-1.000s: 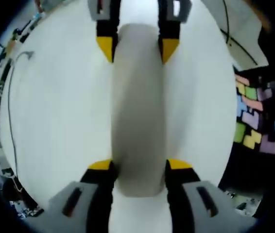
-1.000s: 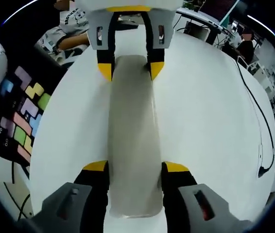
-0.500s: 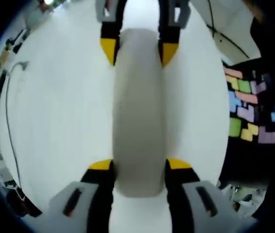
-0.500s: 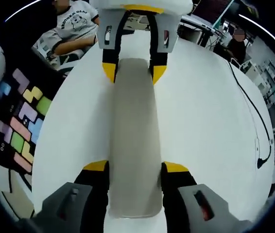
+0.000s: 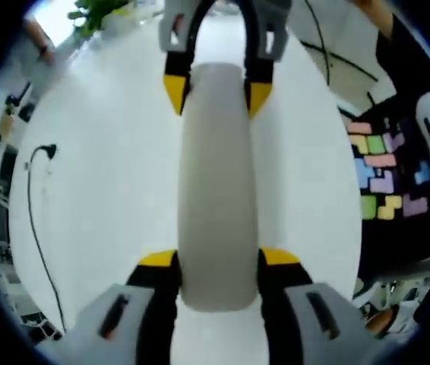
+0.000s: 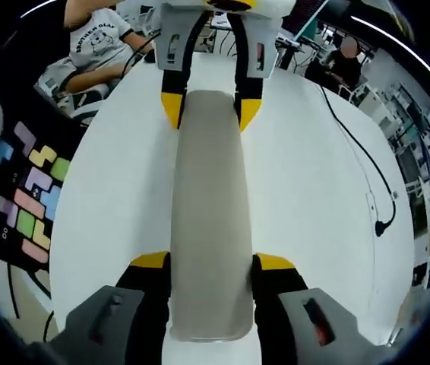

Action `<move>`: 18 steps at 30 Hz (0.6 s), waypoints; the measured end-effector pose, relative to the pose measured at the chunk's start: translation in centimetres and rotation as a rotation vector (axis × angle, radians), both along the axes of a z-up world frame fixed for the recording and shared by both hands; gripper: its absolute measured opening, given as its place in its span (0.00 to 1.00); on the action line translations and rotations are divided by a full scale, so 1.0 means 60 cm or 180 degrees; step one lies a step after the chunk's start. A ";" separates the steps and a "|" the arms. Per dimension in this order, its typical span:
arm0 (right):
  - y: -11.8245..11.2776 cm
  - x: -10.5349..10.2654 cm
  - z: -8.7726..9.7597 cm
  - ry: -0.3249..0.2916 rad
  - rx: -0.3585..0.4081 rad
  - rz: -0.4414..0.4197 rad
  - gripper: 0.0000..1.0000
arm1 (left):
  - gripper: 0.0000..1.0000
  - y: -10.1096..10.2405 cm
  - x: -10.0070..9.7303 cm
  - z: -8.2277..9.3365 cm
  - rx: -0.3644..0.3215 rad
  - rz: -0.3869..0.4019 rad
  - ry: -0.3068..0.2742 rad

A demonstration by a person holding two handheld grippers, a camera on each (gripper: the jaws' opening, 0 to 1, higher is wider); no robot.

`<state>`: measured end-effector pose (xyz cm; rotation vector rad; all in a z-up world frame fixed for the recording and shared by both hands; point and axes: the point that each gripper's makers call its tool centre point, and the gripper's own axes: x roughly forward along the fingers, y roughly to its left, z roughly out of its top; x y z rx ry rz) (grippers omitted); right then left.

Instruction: Arrange the utensils inside the cutlery case until each visible utensil rests in its matching compartment.

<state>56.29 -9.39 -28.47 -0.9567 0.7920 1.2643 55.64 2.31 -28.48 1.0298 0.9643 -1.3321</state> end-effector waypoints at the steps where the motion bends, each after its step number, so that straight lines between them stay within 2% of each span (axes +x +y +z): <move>1: -0.006 0.011 0.005 -0.0015 0.0007 -0.0008 0.43 | 0.42 -0.005 0.005 -0.001 -0.0020 -0.0009 -0.0008; 3: -0.015 0.034 0.008 -0.0013 0.0032 -0.0033 0.43 | 0.42 -0.020 0.002 -0.007 -0.0054 -0.0024 -0.0007; 6: -0.020 0.055 0.002 -0.0005 0.0051 -0.0027 0.43 | 0.43 -0.026 0.015 -0.021 -0.0027 -0.0044 0.0022; 13: -0.017 0.047 -0.033 0.0044 -0.0046 0.0006 0.43 | 0.43 -0.021 0.031 -0.053 0.0126 -0.0125 0.0101; 18: -0.013 0.029 -0.048 0.0093 -0.0053 0.0055 0.43 | 0.43 -0.011 0.032 -0.062 0.0119 -0.0156 0.0150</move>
